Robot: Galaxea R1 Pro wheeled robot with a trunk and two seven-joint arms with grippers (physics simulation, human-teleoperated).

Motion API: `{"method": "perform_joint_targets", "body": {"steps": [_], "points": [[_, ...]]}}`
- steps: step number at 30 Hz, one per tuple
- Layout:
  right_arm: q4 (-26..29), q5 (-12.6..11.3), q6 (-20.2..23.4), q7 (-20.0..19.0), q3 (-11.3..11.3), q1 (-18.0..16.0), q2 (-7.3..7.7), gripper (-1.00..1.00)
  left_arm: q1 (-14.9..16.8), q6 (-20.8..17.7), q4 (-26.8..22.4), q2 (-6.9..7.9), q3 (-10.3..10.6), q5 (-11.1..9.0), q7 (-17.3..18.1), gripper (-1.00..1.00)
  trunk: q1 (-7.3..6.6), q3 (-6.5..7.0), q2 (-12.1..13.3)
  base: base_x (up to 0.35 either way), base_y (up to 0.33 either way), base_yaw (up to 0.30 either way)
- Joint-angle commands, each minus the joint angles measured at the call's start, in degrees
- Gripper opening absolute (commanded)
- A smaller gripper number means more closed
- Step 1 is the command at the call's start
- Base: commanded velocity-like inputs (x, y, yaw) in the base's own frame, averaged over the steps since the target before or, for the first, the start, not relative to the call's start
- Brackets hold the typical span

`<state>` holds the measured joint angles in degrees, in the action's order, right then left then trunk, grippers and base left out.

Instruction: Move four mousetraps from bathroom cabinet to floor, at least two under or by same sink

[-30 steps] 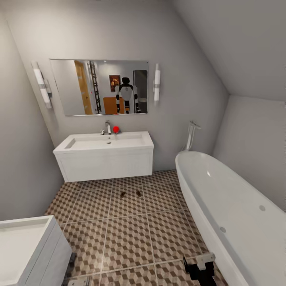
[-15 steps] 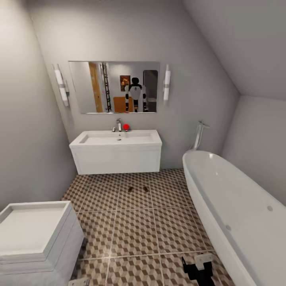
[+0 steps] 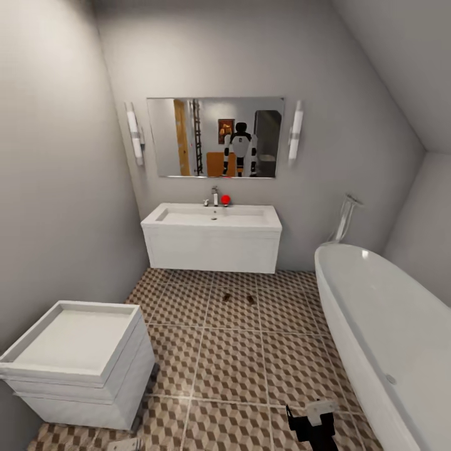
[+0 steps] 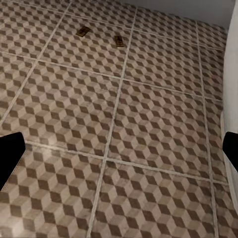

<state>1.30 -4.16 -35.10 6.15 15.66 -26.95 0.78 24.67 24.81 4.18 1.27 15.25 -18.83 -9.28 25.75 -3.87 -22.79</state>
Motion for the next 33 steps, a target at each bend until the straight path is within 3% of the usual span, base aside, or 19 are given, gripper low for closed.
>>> {"method": "perform_joint_targets", "body": {"steps": [1, 33], "points": [[0.0, -0.4, -0.1, 0.2, 0.5, 0.0, 0.01, 1.00, 0.1, 0.3, 0.2, -0.04, 0.5, -0.3, -0.1, 1.00, 0.04, -0.13, -0.1, 0.000, 0.000, 0.286], [0.0, -0.4, -0.1, 0.2, 0.5, 0.0, -0.07, 1.00, 0.1, 0.2, 0.2, -0.04, 0.5, -0.2, -0.1, 1.00, 0.04, -0.13, -0.1, 0.000, 0.000, 0.286]]}}
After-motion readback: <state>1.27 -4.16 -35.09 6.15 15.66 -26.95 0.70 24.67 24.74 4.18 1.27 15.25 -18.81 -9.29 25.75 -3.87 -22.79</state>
